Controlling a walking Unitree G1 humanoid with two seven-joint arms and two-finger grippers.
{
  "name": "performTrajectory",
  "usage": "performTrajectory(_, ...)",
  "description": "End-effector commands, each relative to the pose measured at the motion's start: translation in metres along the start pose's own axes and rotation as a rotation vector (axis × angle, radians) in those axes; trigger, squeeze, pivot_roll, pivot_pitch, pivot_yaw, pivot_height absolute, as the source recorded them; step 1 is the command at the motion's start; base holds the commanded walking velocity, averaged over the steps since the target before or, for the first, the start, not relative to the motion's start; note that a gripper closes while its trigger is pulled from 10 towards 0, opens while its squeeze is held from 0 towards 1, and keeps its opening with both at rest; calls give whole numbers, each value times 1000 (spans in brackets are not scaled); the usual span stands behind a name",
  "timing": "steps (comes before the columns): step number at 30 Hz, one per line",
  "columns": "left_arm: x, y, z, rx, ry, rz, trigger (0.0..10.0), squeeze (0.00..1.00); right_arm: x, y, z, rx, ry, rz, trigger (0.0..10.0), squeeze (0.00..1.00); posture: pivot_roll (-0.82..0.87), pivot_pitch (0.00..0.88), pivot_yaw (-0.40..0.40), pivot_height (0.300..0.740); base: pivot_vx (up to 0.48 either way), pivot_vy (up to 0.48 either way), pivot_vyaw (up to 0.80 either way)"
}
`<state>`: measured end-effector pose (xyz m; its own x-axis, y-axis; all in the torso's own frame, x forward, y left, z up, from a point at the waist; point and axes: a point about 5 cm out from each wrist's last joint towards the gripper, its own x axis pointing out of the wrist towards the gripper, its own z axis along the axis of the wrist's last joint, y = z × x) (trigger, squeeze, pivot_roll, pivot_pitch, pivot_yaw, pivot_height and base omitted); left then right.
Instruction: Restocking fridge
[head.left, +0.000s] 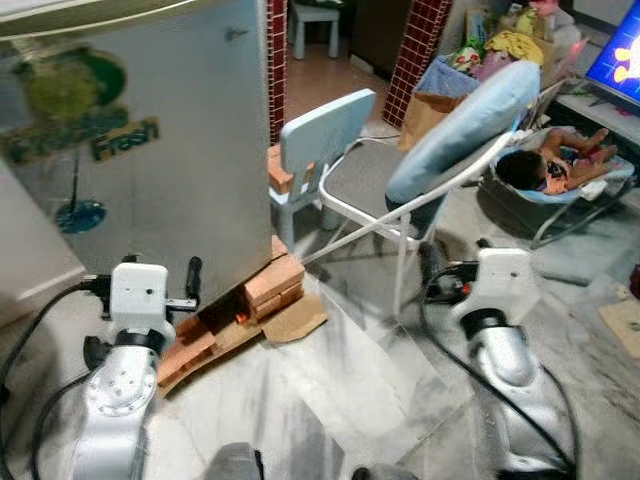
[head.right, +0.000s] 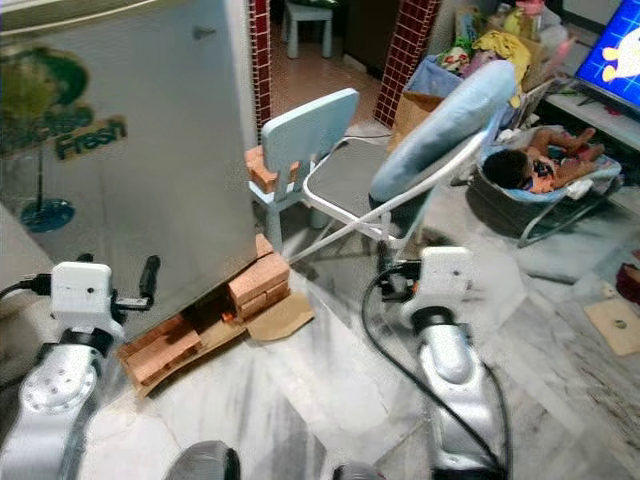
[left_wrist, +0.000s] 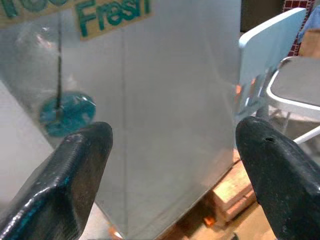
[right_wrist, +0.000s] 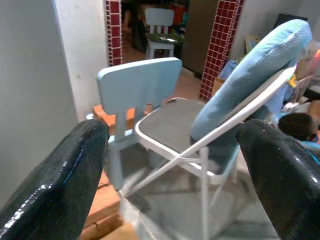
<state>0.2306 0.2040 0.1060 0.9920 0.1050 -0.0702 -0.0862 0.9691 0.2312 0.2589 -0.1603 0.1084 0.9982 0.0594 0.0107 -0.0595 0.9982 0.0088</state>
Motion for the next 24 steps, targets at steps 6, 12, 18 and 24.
performTrajectory(6, 1, -7, 2, -2, -11, -26, 10000, 0, -1, -11, -3, -12, 16, -26, 10000, 0, 49, 73, -61, 740, 0, 480, 0)
performTrajectory(12, 3, -7, 1, 14, -4, -13, 10000, 0, 0, -12, -3, -14, 19, -28, 10000, 0, 49, 73, -66, 740, 0, 480, 0)
performTrajectory(18, 1, -7, -1, 9, 4, -13, 10000, 0, 0, -12, -5, -16, 22, -29, 10000, 0, 52, 77, -67, 740, 0, 480, 0)
performTrajectory(24, 1, -7, -1, 10, 2, -12, 10000, 0, 2, -11, -4, -15, 22, -24, 10000, 0, 56, 81, -72, 740, 0, 480, 0)
